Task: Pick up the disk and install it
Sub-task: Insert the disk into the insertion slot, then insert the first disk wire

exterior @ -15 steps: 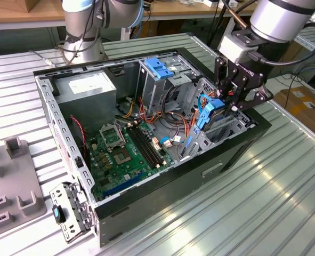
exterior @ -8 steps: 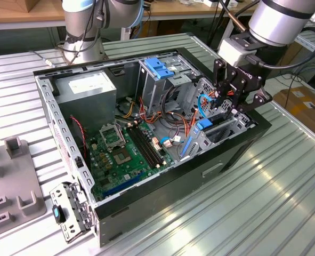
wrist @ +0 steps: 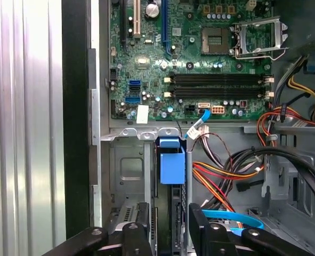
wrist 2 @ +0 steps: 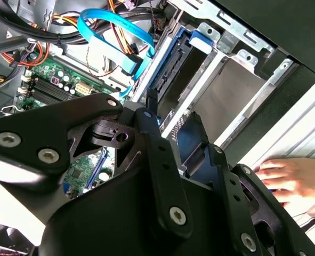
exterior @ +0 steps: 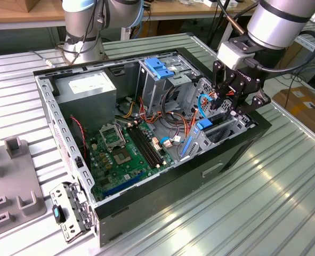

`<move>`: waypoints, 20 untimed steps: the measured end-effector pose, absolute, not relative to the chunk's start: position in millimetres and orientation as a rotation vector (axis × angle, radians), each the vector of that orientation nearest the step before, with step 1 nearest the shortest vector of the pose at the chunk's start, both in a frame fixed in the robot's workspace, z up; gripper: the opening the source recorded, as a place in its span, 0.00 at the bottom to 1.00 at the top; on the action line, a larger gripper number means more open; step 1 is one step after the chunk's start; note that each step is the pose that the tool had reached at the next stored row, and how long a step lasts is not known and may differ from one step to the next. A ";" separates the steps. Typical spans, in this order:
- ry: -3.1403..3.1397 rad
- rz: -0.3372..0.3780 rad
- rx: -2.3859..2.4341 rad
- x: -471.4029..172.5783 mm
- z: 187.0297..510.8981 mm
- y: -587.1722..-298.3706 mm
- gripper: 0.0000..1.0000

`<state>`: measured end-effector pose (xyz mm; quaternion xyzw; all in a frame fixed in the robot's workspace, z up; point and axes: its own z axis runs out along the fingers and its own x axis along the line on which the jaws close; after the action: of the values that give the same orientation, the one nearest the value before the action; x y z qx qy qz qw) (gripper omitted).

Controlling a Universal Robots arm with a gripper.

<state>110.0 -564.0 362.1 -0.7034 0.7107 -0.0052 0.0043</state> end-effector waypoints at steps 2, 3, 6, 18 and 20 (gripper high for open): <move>2.227 -0.016 -2.204 110.0 361.4 -564.0 0.43; 2.227 -0.016 -2.204 110.0 361.1 -564.0 0.43; 2.227 -0.016 -2.204 110.0 361.0 -564.0 0.43; 2.227 -0.016 -2.204 110.0 365.1 -564.0 0.43; 2.227 -0.016 -2.204 110.0 367.6 -563.7 0.43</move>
<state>110.0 -563.7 367.6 -0.7034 0.7108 -0.0051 0.0044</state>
